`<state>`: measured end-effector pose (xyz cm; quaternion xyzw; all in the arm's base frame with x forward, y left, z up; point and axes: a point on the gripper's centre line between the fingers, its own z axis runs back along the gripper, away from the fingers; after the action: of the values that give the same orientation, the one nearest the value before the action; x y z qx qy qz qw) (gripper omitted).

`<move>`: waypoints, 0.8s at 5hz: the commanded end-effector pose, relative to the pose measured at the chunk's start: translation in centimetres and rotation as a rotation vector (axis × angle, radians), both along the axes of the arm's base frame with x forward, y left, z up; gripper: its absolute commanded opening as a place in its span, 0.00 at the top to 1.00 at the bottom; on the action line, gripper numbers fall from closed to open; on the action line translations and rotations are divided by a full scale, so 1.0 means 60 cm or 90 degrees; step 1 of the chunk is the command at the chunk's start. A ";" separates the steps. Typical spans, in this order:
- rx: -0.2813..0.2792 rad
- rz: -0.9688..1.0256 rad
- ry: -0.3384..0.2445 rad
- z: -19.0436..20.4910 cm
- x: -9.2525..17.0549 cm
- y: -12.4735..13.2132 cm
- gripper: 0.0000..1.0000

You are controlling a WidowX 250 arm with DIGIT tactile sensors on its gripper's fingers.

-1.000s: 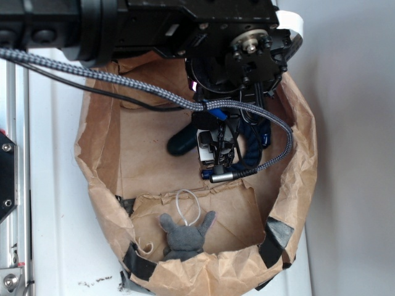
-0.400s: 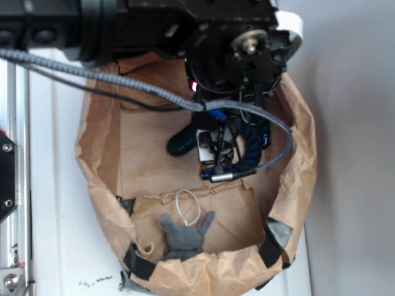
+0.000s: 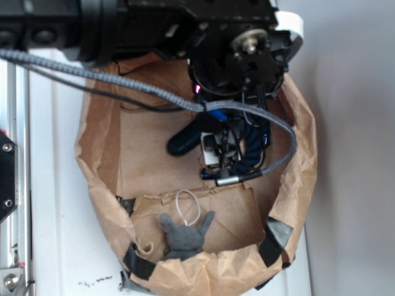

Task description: Grab the plastic pickle.

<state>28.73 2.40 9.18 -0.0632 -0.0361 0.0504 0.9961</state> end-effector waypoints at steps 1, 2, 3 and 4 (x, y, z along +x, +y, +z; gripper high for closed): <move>0.030 0.116 -0.073 -0.009 -0.009 0.025 0.00; 0.050 0.136 -0.072 -0.025 0.001 0.023 0.00; 0.068 0.127 -0.059 -0.050 0.017 0.014 0.00; 0.083 0.109 -0.050 -0.072 0.007 0.015 0.00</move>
<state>28.41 2.78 3.83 0.0052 -0.0678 0.1264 0.9896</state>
